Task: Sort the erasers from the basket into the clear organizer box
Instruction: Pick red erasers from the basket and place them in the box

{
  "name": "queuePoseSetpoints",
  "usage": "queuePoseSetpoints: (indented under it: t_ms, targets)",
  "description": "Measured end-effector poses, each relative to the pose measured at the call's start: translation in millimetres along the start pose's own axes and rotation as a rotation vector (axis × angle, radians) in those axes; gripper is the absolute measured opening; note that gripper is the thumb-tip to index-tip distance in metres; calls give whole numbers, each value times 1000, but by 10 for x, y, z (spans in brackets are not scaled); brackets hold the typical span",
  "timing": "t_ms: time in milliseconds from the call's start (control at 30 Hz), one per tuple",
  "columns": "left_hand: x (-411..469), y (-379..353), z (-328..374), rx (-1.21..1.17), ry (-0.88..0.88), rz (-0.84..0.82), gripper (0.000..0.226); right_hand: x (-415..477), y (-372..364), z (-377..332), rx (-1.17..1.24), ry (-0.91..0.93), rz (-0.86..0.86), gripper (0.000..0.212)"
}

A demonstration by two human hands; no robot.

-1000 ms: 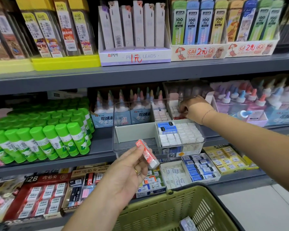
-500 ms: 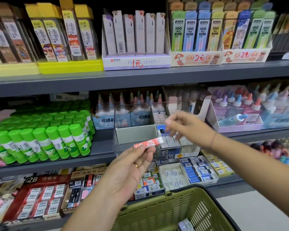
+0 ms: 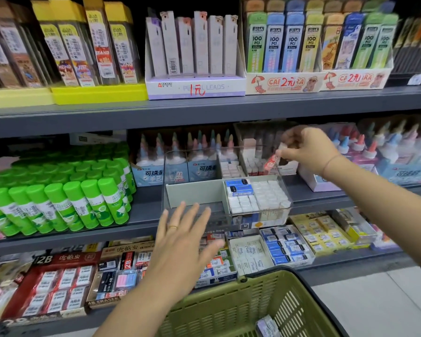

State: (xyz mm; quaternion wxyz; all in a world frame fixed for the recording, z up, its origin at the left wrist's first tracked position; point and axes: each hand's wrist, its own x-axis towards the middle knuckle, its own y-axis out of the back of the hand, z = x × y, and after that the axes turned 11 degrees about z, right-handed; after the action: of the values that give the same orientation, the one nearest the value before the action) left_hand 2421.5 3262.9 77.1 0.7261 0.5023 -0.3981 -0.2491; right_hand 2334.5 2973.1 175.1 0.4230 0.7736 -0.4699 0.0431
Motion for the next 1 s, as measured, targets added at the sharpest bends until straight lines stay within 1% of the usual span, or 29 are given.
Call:
queuePoseSetpoints:
  t_ms: [67, 167, 367, 467, 567, 700, 833, 867, 933, 967, 1000]
  targets:
    - [-38, -84, 19, -1, -10, -65, 76, 169, -58, 61, -253, 136, -48, 19]
    - [-43, -117, 13, 1, -18, -75, 72, 282, -181, 73, -415, 284, -152, 19]
    - [-18, -118, 20, -5, -26, -75, 71, 323, -393, 144, -652, 357, -266, 20]
    - [-19, -124, -5, -7, -30, -66, 67, 314, -485, 135, -759, 373, -268, 23]
    - [-28, -154, -22, -1, -39, -67, 65, 291, -549, 165, -782, 355, -241, 28]
    - [-31, -171, -30, 11, -53, -58, 67, 280, -579, 171, -877, 353, -245, 24]
    - [-11, -91, -19, -60, -64, -14, 75, 355, -557, 111, -917, 375, -259, 28]
    - [-33, -66, -31, -81, -77, 8, 77, 375, -521, 89, -898, 359, -262, 29]
    - [-144, -44, -96, -101, -102, 72, 73, 376, -438, 59, -803, 296, -257, 28]
    - [-227, -46, -154, -114, -102, 102, 70, 331, -398, 63, -731, 280, -231, 27]
    - [-330, -58, -230, -129, -87, 122, 69, 236, -364, 83, -640, 278, -163, 27]
